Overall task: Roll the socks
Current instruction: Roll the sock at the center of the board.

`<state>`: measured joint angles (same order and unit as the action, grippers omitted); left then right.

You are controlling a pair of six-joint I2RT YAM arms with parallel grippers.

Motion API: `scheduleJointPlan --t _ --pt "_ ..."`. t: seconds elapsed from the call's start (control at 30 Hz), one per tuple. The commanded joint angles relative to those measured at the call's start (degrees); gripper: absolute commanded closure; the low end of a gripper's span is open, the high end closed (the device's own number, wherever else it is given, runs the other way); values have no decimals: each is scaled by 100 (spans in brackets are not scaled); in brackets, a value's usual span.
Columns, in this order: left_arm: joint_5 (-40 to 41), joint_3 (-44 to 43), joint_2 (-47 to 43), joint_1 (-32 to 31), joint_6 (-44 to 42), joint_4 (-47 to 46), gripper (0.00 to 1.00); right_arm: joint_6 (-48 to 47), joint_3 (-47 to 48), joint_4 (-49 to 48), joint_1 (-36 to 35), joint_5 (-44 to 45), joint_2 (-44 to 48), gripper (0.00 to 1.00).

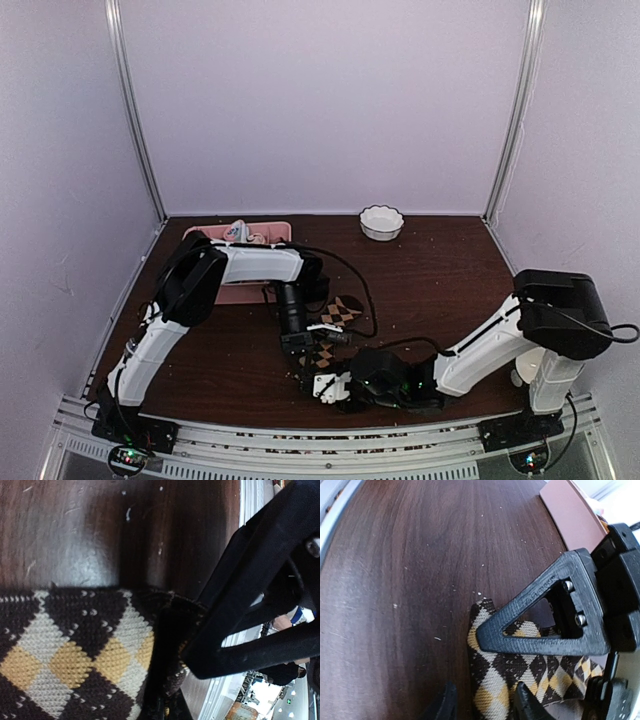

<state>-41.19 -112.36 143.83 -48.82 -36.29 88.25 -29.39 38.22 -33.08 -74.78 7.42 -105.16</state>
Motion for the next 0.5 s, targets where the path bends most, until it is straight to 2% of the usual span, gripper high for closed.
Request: scheduleJointPlan --t 0.0,0.07,0.23,0.4,0.47 --pt "152 -84 268 -23 -61 -141 100 -164 199 491 146 -324 -187 64" --pt "115 -72 266 -27 -77 -135 100 -144 235 535 186 -391 -216 66" --pt "84 -28 247 -23 -142 -124 100 28 334 780 289 -576 -275 81" --pt "-100 90 49 -10 -377 -97 100 628 403 1064 528 -901 -389 90" --pt "-129 228 -119 7 -480 -165 92 1039 394 1164 692 -1252 -370 94"
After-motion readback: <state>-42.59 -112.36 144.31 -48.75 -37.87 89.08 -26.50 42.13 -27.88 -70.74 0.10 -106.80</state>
